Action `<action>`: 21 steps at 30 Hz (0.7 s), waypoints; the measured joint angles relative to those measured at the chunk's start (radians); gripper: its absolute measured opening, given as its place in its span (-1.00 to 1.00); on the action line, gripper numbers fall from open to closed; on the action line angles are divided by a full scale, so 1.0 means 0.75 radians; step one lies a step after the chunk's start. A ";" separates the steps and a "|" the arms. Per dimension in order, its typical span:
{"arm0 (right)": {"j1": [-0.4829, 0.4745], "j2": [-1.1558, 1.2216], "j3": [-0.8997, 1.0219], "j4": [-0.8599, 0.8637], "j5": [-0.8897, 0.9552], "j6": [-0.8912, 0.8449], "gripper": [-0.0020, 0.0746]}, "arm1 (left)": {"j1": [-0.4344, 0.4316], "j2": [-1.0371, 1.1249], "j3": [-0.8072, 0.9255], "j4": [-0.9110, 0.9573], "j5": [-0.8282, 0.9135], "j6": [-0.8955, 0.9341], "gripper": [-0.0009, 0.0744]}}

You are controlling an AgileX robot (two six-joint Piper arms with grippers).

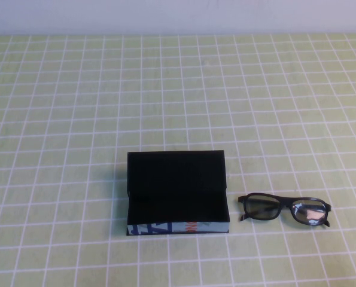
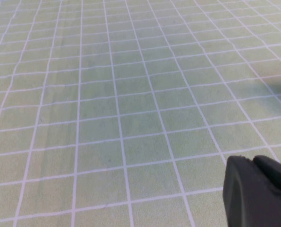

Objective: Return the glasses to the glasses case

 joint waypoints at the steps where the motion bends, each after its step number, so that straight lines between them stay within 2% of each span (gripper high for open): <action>1: 0.000 0.000 0.000 0.000 0.000 0.000 -0.99 | 0.000 0.000 0.000 0.000 0.000 0.000 -0.99; 18: 0.000 0.000 0.000 0.003 0.000 0.000 -0.99 | 0.000 0.000 0.000 0.003 -0.002 0.000 -0.99; 21: 0.000 0.000 0.000 0.003 -0.031 0.000 -0.99 | 0.000 0.000 0.000 0.003 -0.069 0.000 -0.99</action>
